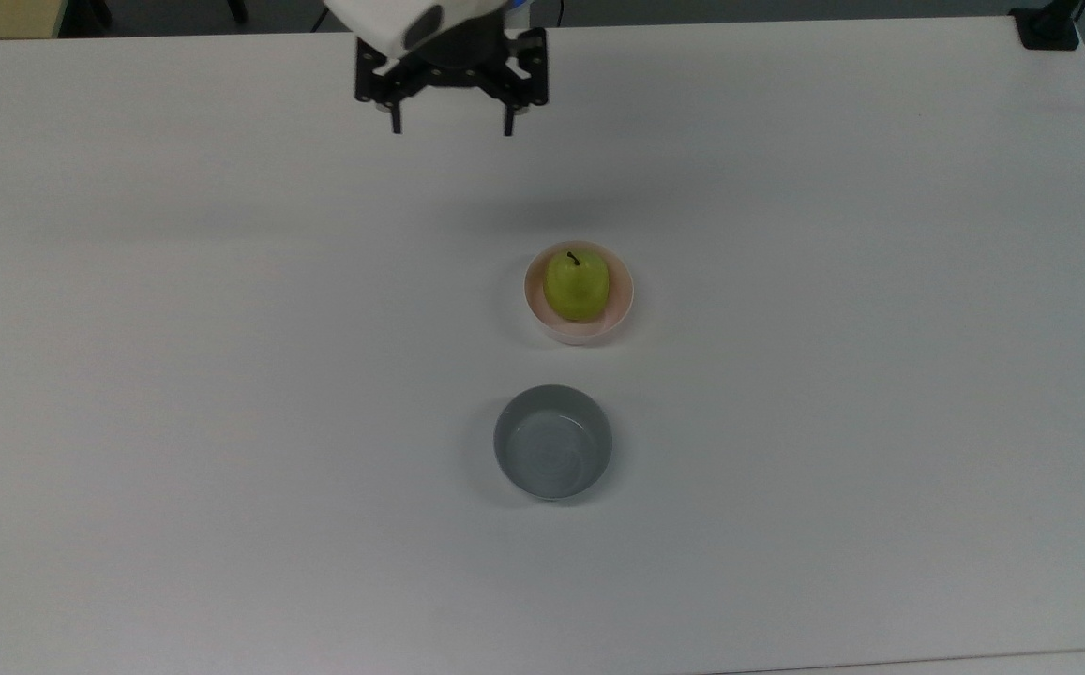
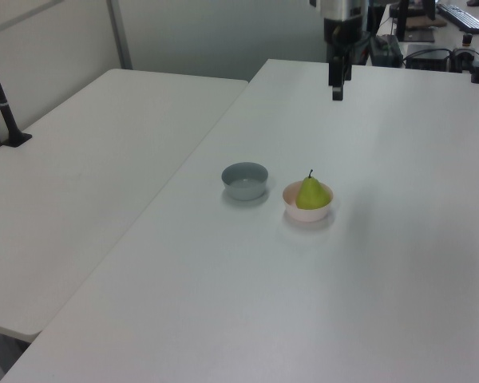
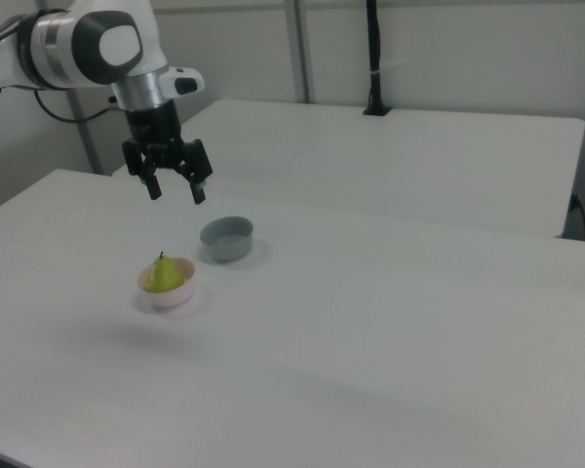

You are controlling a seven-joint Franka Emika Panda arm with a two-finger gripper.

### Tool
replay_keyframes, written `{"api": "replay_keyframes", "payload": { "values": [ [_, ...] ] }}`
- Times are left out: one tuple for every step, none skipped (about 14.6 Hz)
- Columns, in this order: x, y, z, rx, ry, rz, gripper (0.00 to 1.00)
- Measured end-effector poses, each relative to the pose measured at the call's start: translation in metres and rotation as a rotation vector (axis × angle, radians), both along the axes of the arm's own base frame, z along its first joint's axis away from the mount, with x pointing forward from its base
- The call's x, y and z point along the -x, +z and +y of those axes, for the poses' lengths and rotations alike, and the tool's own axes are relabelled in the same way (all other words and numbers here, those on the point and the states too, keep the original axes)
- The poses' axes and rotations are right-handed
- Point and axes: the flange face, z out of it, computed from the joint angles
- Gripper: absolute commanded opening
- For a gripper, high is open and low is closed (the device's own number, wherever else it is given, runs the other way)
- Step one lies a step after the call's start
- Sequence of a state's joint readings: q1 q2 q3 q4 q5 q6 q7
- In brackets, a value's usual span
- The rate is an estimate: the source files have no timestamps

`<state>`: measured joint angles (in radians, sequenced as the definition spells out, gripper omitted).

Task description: Place the pear in the bowl

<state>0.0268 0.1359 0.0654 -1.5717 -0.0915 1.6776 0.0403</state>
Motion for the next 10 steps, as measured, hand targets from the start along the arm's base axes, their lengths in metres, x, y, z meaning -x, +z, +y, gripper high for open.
{"api": "replay_keyframes", "payload": {
  "values": [
    [0.001,0.004,-0.015,0.0,-0.024,-0.005,1.0],
    [0.001,0.005,-0.027,0.002,-0.044,-0.006,1.0],
    [0.001,0.006,-0.036,0.004,-0.06,-0.007,1.0],
    [0.002,0.008,-0.041,0.005,-0.07,-0.008,1.0],
    [0.003,0.009,-0.045,0.005,-0.076,-0.01,1.0],
    [0.003,0.01,-0.047,0.006,-0.08,-0.011,1.0],
    [0.003,0.01,-0.049,0.006,-0.084,-0.012,1.0],
    [0.004,0.012,-0.052,0.007,-0.089,-0.014,1.0],
    [0.005,0.015,-0.057,0.008,-0.097,-0.019,1.0],
    [0.006,0.019,-0.059,0.008,-0.102,-0.027,1.0]
  ]
}}
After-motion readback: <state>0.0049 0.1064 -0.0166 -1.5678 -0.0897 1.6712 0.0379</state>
